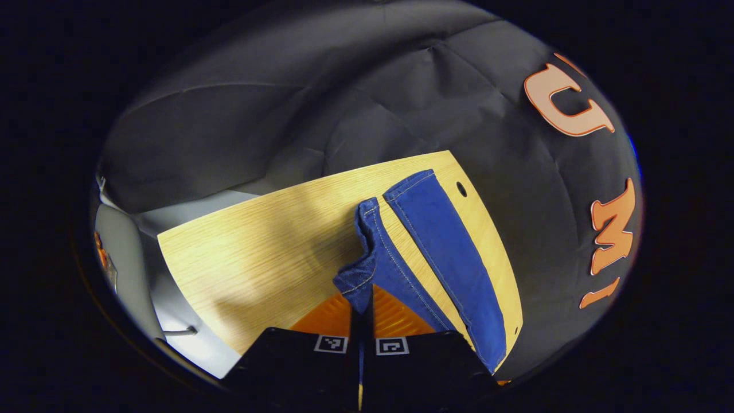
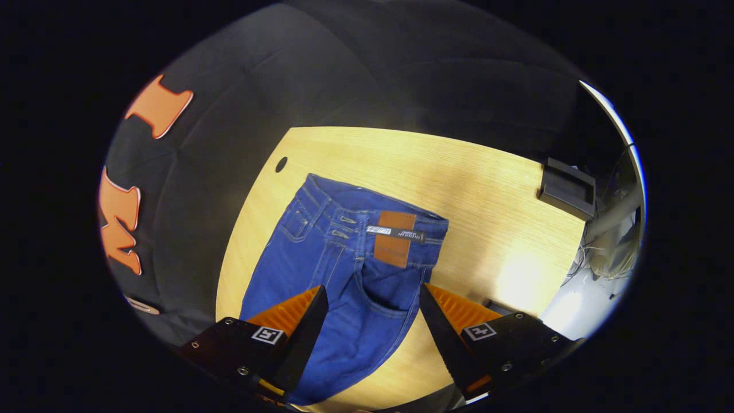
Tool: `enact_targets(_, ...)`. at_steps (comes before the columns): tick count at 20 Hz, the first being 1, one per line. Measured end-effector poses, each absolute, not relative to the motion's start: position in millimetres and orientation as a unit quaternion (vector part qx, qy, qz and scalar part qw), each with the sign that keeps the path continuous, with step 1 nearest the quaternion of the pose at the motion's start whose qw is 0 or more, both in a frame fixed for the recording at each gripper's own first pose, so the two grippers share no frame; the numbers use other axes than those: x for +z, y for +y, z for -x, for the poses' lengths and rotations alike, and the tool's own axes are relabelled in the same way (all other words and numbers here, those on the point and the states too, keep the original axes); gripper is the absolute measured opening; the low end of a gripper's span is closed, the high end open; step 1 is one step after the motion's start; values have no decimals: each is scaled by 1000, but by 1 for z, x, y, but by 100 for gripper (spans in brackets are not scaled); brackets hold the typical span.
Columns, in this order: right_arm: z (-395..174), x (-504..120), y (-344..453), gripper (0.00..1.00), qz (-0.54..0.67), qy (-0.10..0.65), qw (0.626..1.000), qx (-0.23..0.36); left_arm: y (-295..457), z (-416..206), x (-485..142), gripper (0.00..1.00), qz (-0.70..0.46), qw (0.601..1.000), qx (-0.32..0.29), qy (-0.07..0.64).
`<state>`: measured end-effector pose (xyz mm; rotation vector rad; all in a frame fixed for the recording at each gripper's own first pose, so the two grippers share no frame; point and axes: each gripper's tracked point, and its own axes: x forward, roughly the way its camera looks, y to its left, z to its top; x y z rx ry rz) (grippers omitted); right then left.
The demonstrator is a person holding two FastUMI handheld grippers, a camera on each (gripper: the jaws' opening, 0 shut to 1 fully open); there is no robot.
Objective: Grasp the waist and the cuffs of the jeans and fold them to make the two legs overlap; first hold the waist and fold one-third of the jeans toward the cuffs, then hold the cuffs and fold the remaining one-third in the same direction to finish folding.
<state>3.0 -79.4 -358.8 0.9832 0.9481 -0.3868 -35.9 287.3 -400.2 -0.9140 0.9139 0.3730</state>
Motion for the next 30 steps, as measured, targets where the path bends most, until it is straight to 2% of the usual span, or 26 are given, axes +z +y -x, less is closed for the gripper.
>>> enact_targets(3,6,-391,-84,98,-429,473,744,-194,285,35,-391,4,427,782,172,419)
enact_targets(4,11,-396,-78,98,-426,483,742,-183,283,34,-388,4,426,785,167,418)
enact_targets(5,-2,-396,-77,96,-449,463,744,-174,281,32,-385,4,426,786,162,418)
enact_targets(7,-13,-389,-71,87,-509,441,722,-162,276,32,-382,4,421,788,154,423)
enact_targets(9,-25,-392,-63,78,-582,417,682,-150,272,27,-381,4,417,789,147,426)
enact_targets(10,-29,-396,-60,61,-613,408,659,-154,271,25,-379,4,416,790,142,427)
enact_targets(11,-28,-404,-58,56,-634,400,640,-169,268,23,-381,4,413,791,140,429)
enact_targets(12,-37,-410,-58,41,-651,383,629,-184,266,20,-382,4,412,792,136,430)
enact_targets(13,-39,-407,-56,27,-650,377,633,-188,264,19,-381,4,410,793,134,430)
enact_targets(14,-38,-410,-55,19,-627,383,652,-188,263,17,-379,4,411,793,131,431)
enact_targets(15,-36,-407,-58,19,-614,386,662,-186,261,17,-378,4,413,792,130,430)
enact_targets(16,-40,-404,-55,14,-616,385,664,-176,262,16,-376,4,418,792,126,428)
enact_targets(17,-37,-399,-58,14,-617,381,664,-182,265,16,-374,4,421,791,127,425)
enact_targets(18,-37,-393,-68,9,-616,377,668,-179,266,13,-371,4,429,789,127,421)
enact_targets(24,-50,-354,-67,9,-621,370,674,-153,274,-5,-351,3,457,785,130,398)
enact_targets(30,-81,-315,-57,9,-630,383,661,-139,282,-47,-343,4,455,783,134,404)
